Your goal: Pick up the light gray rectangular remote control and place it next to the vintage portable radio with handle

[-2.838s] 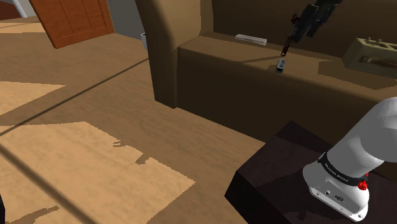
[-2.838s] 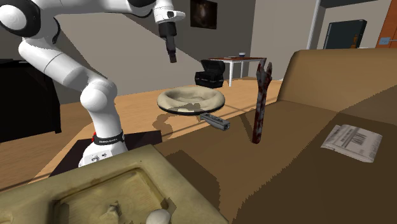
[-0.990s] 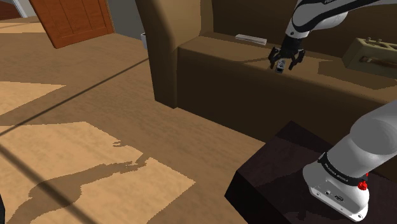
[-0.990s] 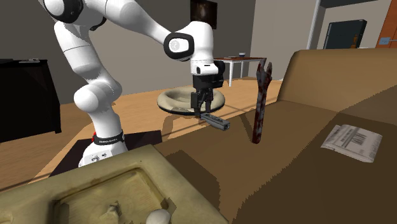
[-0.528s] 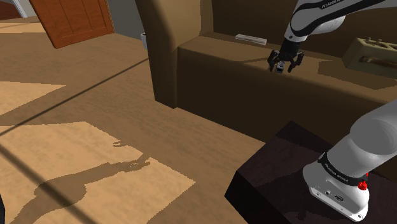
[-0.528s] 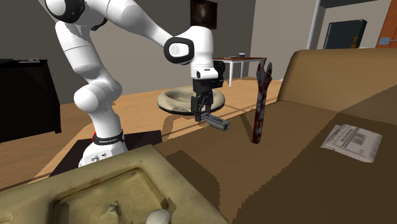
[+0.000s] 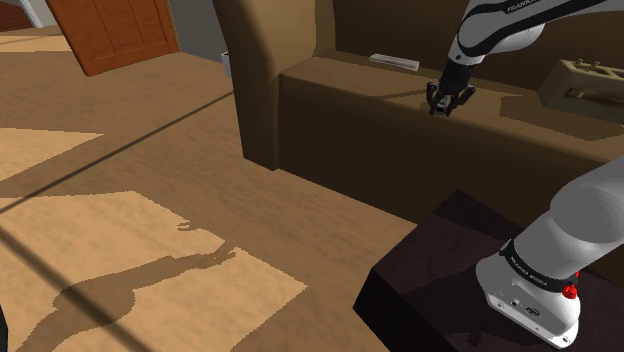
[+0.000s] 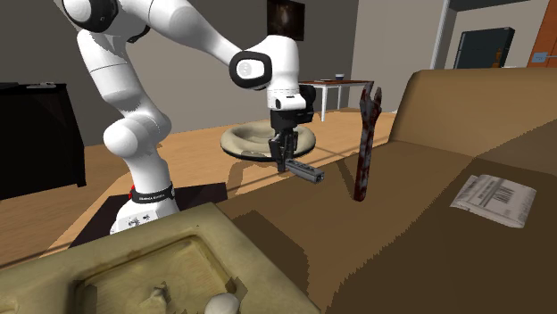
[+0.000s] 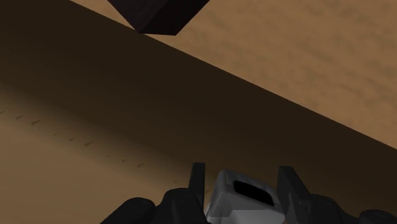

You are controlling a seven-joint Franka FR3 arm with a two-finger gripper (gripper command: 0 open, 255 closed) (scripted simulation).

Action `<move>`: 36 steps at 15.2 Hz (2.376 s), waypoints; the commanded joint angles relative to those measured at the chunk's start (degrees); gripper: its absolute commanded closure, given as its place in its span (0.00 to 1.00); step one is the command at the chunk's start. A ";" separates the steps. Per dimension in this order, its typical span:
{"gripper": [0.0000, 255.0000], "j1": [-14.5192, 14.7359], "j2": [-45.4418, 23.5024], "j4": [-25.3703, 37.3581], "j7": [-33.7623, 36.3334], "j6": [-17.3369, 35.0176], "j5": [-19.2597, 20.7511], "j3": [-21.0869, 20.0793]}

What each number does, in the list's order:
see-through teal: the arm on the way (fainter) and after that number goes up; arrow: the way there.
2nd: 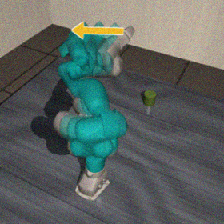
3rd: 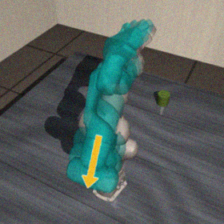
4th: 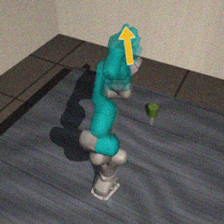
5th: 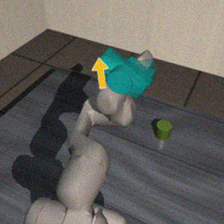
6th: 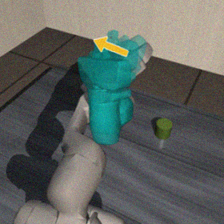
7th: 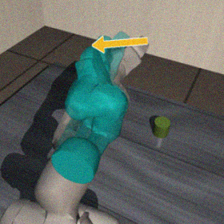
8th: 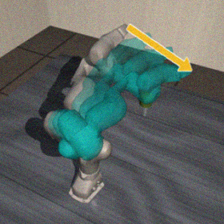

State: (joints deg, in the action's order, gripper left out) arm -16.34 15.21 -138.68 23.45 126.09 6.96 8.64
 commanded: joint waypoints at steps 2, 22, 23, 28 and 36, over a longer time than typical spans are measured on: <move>1.00 0.07 -0.18 -0.16 -0.05 0.05 -0.09 -0.05; 1.00 0.36 4.17 10.04 -0.56 -14.48 -0.54 -0.80; 1.00 0.37 4.29 10.71 -0.60 -15.26 -0.57 -0.84; 1.00 0.44 4.67 14.21 -0.82 -19.15 -0.71 -1.00; 1.00 0.55 4.62 20.42 -1.19 -25.29 -0.94 -1.22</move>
State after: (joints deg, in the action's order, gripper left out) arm -15.81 19.82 -119.16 22.29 101.72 6.05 7.47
